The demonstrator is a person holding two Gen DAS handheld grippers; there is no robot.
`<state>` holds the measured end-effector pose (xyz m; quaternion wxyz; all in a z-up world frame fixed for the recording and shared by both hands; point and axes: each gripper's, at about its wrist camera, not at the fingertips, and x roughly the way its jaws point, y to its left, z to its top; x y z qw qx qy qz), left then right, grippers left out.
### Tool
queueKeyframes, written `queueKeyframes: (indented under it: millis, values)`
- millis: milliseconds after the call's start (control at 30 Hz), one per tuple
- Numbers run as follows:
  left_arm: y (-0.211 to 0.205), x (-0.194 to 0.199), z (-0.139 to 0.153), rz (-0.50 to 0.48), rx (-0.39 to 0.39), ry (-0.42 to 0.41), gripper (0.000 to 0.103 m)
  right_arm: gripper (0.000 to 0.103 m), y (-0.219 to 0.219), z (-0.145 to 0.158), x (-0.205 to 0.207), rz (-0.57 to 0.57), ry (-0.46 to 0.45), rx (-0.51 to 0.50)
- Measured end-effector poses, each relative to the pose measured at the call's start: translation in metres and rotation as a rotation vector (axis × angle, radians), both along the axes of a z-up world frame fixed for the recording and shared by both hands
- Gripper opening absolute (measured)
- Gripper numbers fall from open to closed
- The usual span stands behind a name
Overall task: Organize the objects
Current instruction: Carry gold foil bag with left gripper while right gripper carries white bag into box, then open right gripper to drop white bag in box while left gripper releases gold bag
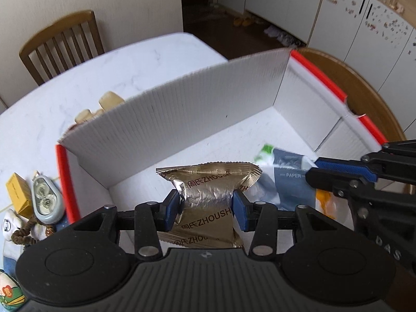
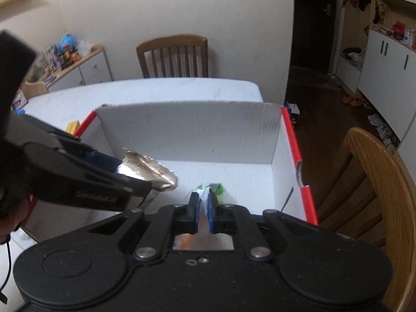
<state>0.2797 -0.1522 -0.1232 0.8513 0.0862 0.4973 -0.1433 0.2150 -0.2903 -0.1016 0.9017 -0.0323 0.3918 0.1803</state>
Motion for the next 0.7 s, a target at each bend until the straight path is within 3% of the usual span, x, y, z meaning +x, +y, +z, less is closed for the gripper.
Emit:
queueKeyframes:
  millis: [433, 600, 700]
  values:
    - [-0.009, 0.017, -0.013, 0.006, 0.033, 0.064, 0.045, 0.008, -0.001, -0.021, 0.01, 0.051, 0.117, -0.041]
    - [-0.011, 0.013, -0.007, 0.01, 0.04, 0.029, 0.063, 0.016, -0.003, -0.018, 0.007, 0.052, 0.114, -0.027]
    - [-0.012, 0.009, -0.001, 0.007, 0.039, 0.011, 0.063, 0.019, -0.004, -0.015, 0.005, 0.05, 0.109, -0.019]
